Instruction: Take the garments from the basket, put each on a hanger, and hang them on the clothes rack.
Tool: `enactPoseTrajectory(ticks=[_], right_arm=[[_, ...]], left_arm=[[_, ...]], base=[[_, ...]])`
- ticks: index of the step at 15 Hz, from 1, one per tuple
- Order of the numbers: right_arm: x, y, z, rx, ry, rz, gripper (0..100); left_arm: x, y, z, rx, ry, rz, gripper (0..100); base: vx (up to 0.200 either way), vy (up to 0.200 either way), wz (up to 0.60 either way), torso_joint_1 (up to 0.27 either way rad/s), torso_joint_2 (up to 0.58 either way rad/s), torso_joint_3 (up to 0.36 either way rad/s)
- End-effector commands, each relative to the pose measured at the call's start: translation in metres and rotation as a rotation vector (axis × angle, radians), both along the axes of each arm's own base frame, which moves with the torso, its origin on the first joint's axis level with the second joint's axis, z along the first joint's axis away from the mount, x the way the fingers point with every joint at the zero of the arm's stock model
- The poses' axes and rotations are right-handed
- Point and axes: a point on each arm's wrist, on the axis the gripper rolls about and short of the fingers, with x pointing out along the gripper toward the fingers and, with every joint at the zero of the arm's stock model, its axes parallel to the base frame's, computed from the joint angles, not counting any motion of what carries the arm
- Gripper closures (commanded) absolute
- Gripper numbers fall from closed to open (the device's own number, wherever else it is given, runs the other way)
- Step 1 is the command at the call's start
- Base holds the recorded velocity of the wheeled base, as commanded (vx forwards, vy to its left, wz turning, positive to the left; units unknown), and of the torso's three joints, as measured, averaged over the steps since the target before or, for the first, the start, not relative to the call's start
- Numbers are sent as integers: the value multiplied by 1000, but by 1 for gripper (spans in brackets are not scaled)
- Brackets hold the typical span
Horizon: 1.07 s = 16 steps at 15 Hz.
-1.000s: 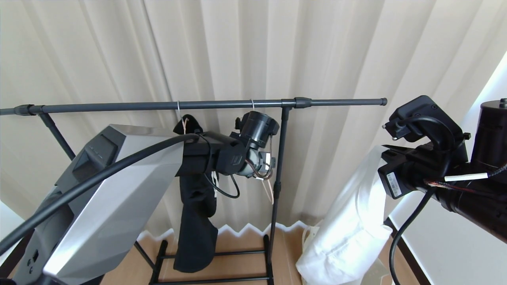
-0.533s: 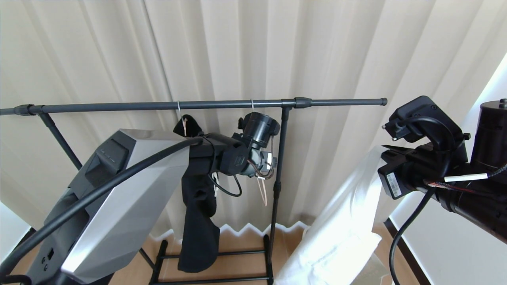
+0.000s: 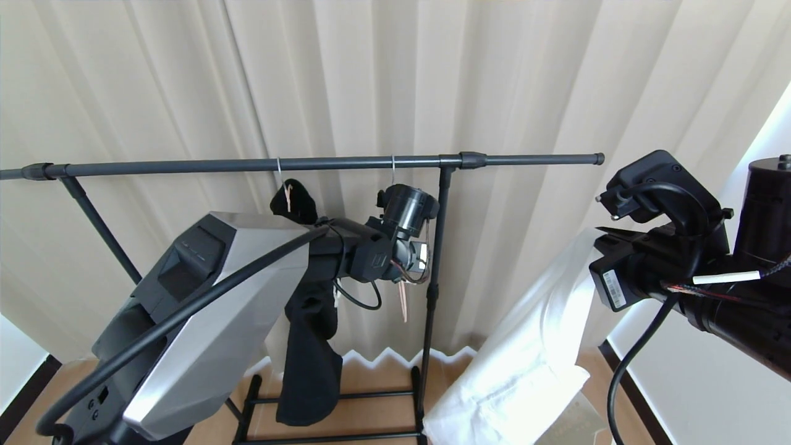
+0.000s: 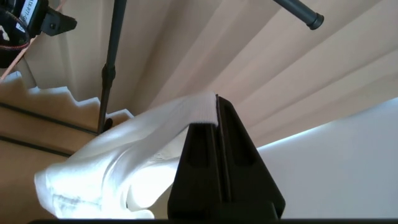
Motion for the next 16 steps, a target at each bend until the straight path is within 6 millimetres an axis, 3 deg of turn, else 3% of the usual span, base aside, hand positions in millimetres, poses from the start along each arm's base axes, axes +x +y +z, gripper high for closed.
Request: enactPoseTrajectory(ticks=[1,9,11,16], right_arm=[[0,1,0,-1,1,0,100],[-3,3,-2,-5,6,17,100],[-3,3,-1,-2,2,17,100],[-4,2,-1,-1,1,16,100]], left_arm=[[0,0,-3,4,3,3,100],[-2,9,23,-10,-49,45,100],[-10,12,47,-35,-76,41,100],[-46,23,68,-10,-54,9,100]], base=[[0,0,0,0,0,0],[0,0,0,0,0,0],[0,0,0,0,0,0],[0,0,0,0,0,0]])
